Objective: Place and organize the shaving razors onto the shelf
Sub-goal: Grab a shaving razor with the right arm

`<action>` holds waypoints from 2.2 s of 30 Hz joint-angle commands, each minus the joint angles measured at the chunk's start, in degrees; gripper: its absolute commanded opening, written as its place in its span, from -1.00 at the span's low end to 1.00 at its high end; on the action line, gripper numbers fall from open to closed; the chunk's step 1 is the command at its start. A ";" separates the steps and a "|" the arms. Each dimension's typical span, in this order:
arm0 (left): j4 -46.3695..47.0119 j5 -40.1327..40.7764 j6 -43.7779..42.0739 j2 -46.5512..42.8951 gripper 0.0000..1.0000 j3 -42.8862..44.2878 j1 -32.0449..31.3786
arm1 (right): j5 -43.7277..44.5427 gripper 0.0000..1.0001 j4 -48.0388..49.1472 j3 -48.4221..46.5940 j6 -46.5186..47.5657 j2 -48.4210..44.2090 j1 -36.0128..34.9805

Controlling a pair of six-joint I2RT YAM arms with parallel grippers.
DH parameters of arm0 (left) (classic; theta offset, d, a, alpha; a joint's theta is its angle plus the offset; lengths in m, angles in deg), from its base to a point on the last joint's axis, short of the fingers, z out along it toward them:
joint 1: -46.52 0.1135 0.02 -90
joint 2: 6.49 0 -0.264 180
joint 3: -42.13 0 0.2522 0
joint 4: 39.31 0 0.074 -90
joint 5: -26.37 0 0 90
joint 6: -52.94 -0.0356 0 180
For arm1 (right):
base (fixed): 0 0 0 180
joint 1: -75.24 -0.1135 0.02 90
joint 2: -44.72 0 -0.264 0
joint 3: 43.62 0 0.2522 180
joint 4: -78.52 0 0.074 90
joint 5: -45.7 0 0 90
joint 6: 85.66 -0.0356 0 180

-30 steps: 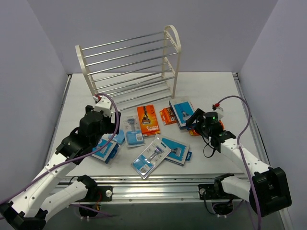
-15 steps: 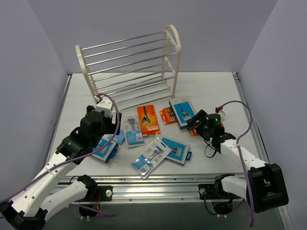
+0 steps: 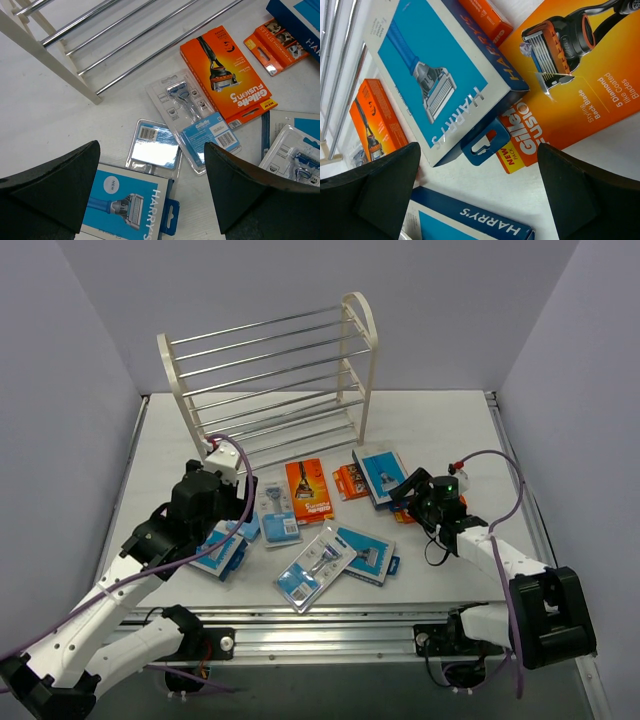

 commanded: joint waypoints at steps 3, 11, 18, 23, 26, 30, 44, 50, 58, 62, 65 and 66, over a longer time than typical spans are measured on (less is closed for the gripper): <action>0.69 -1.46 0.81 0.34 0.88 2.82 -0.38 | -0.21 0.94 3.07 -0.81 0.58 3.38 0.41; 0.69 -2.42 0.72 1.04 0.88 2.91 -0.38 | -1.17 0.88 6.41 -0.90 -0.20 6.55 0.50; 0.60 -3.39 0.72 1.83 0.88 3.17 -0.29 | -2.58 0.76 8.43 -0.99 -1.17 8.04 0.50; 0.60 -3.83 0.72 1.92 0.88 3.17 -0.38 | -3.28 0.63 8.25 -1.43 -2.31 9.89 0.59; 0.51 -3.92 0.72 1.92 0.88 3.17 -0.38 | -3.55 0.57 9.66 -0.90 -3.89 10.50 0.50; 0.51 -3.92 0.81 1.92 0.88 3.17 -0.38 | -2.85 0.48 10.45 -0.11 -6.09 10.77 0.76; 0.42 -4.18 0.72 2.18 0.88 3.26 -0.38 | -2.14 0.07 19.76 6.31 -14.88 10.24 1.90; 0.42 -4.36 0.72 2.19 0.88 3.26 -0.38 | -2.49 -0.02 22.23 6.66 -16.11 10.94 2.17; 0.33 -4.53 0.72 2.27 0.88 3.26 -0.38 | -2.58 -0.13 26.10 7.45 -17.78 12.88 2.43; 0.42 -4.62 0.72 2.19 0.88 3.26 -0.38 | -2.41 -0.33 26.01 7.45 -17.78 12.18 2.52; 0.42 -4.53 0.72 2.19 0.88 3.35 -0.38 | -2.23 -0.49 25.22 7.27 -17.61 10.42 2.52; 0.33 -4.62 0.72 2.19 0.88 3.26 -0.38 | -2.14 -0.57 24.17 6.93 -17.43 9.29 2.52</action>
